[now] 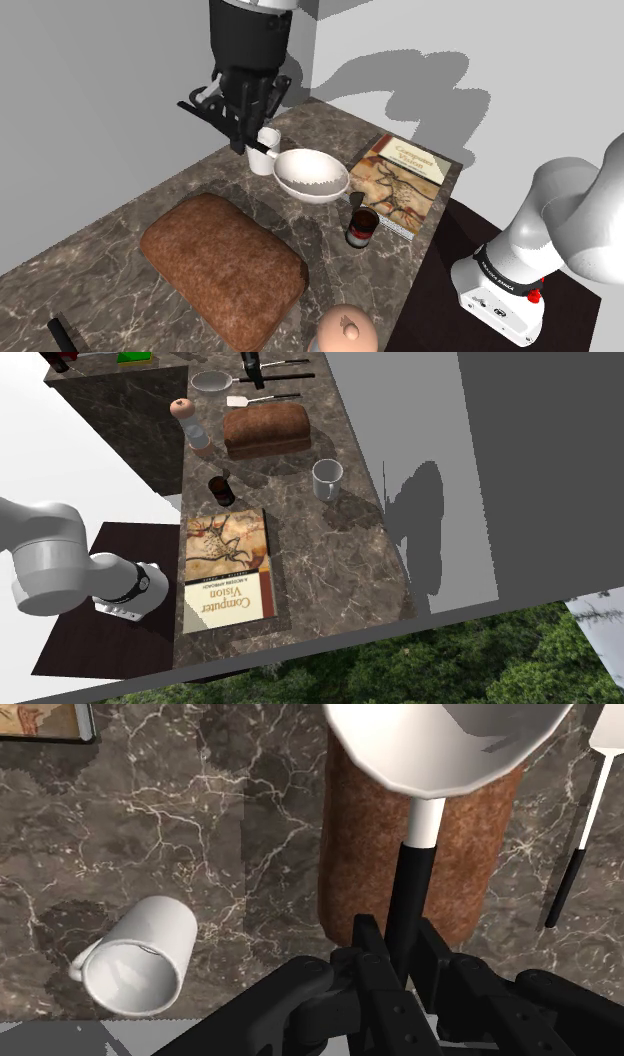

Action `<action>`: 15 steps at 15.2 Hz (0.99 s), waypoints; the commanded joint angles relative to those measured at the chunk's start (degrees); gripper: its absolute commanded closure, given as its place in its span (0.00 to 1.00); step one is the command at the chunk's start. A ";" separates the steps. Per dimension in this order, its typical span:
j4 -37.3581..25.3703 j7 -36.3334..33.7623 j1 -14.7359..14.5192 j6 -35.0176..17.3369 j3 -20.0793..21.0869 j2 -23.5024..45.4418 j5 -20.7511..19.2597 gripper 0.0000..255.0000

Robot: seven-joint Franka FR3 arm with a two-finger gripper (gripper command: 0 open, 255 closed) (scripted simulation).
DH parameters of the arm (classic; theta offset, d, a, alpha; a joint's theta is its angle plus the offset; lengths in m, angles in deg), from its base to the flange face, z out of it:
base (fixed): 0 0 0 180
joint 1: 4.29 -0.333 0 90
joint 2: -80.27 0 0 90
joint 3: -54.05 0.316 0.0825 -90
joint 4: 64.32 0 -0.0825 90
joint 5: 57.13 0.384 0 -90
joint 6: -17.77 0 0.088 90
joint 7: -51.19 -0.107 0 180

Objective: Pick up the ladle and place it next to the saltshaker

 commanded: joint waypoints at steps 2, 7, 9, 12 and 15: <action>-2.92 -4.75 -2.21 0.76 2.24 2.28 -1.53 1.00; -8.70 -12.45 -6.43 2.12 5.52 7.29 -4.88 1.00; -11.67 -15.51 -8.43 2.96 6.62 9.80 -6.54 1.00; -16.97 -19.98 -11.89 4.65 7.99 14.12 -9.35 1.00; -23.53 -24.16 -15.98 6.97 8.95 19.17 -12.47 1.00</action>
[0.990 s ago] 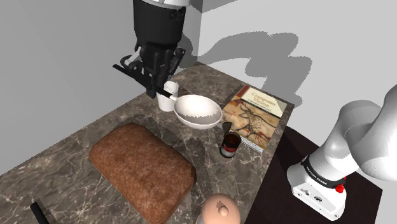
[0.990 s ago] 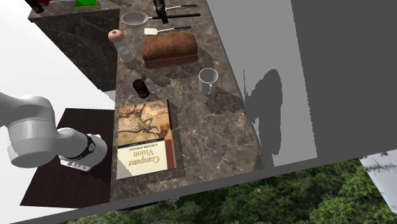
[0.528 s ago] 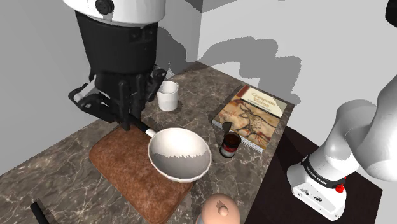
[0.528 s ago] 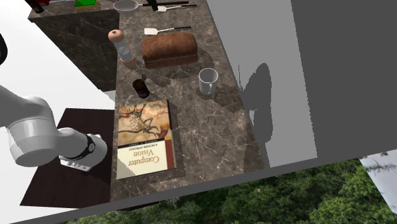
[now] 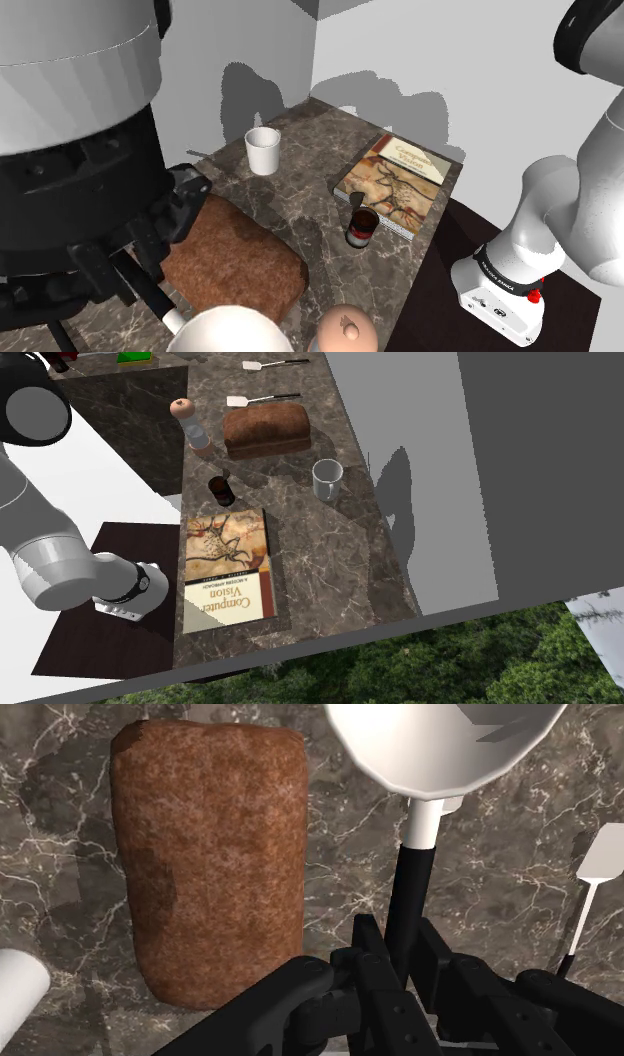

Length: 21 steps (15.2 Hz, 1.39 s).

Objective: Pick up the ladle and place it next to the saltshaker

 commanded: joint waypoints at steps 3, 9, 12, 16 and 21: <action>-3.98 -3.36 -3.34 0.32 0.40 4.31 -2.56 1.00; 2.19 -3.59 -2.37 -4.84 0.34 3.26 -2.16 1.00; 4.88 -3.74 -2.03 -7.27 0.27 3.00 -2.11 1.00; 8.12 -4.00 -1.69 -10.38 0.17 2.89 -2.18 1.00; 11.69 -4.40 -1.43 -14.11 -0.01 3.11 -2.48 1.00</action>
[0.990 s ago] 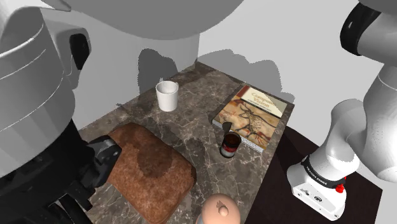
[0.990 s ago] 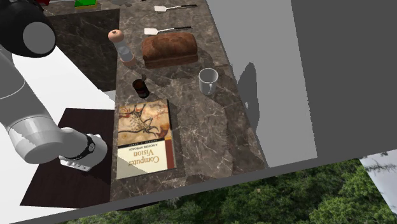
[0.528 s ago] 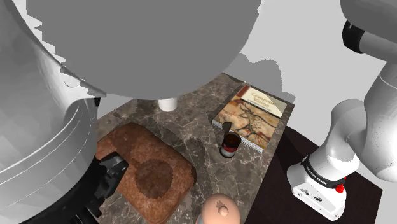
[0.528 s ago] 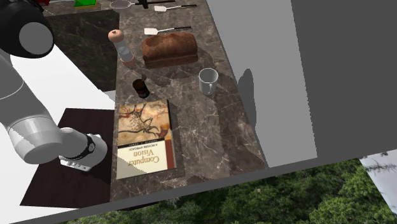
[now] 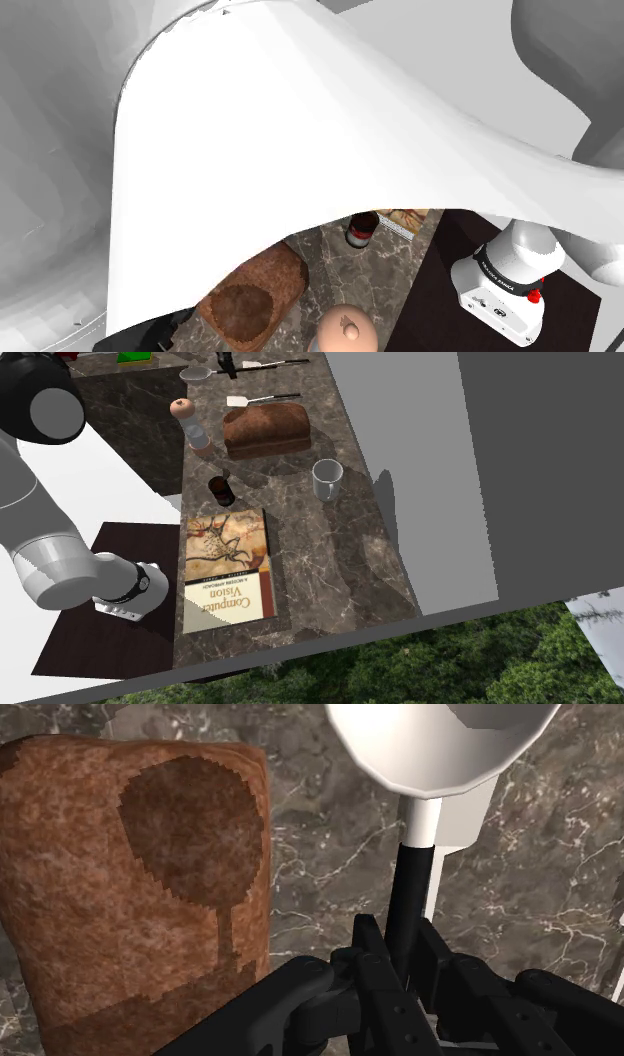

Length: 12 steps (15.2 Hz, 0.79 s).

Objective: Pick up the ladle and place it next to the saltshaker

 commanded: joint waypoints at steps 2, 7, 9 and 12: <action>2.27 -0.26 0.17 -2.40 -0.13 0.14 -0.22 1.00; 5.20 -0.81 0.24 -5.92 -0.40 0.83 -0.81 1.00; 6.26 -1.05 0.23 -7.28 -0.53 1.20 -1.11 1.00; 7.73 -1.45 0.18 -9.30 -0.74 1.83 -1.60 1.00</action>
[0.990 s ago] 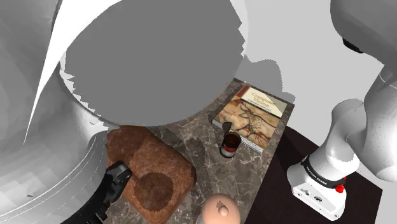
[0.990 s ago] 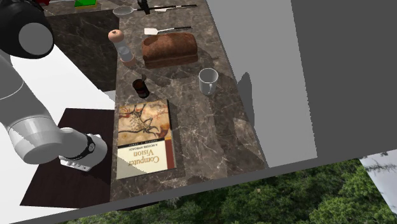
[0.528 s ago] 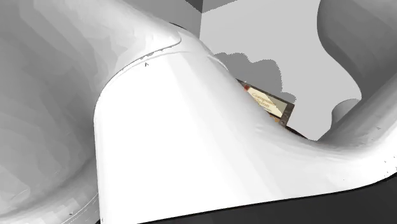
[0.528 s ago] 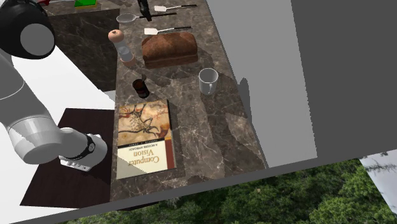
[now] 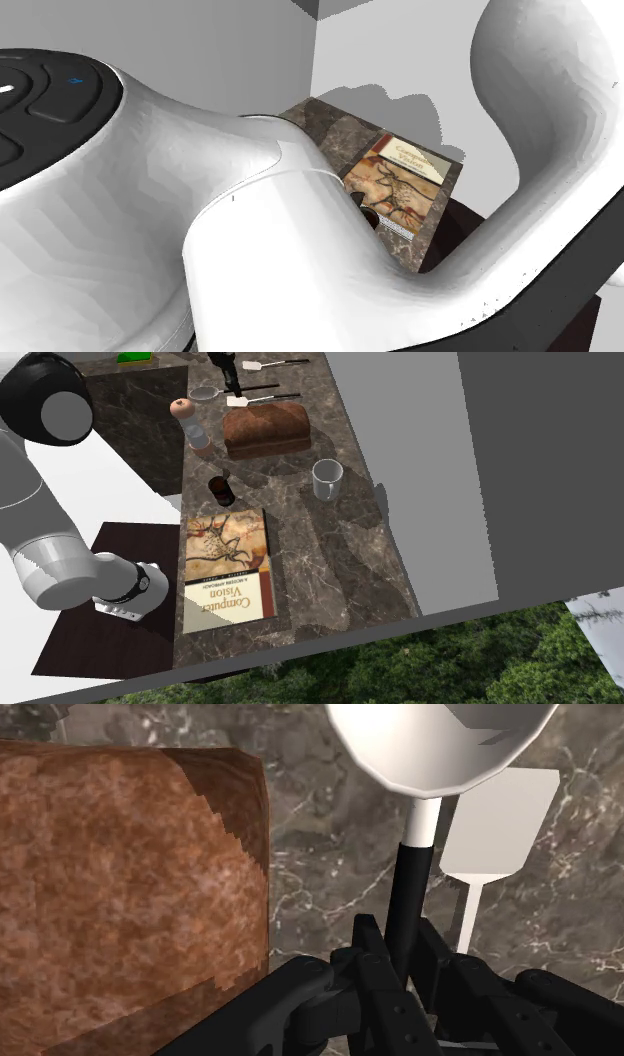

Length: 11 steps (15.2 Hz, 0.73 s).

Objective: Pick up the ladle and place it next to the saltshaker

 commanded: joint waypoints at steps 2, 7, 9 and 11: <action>1.49 -0.50 -0.11 -2.02 -0.20 0.59 -0.51 1.00; 3.49 -1.28 -0.33 -5.23 -0.68 1.98 -1.55 1.00; 4.18 -1.62 -0.45 -6.47 -0.91 2.60 -2.01 1.00; 4.82 -1.97 -0.59 -7.70 -1.16 3.26 -2.48 1.00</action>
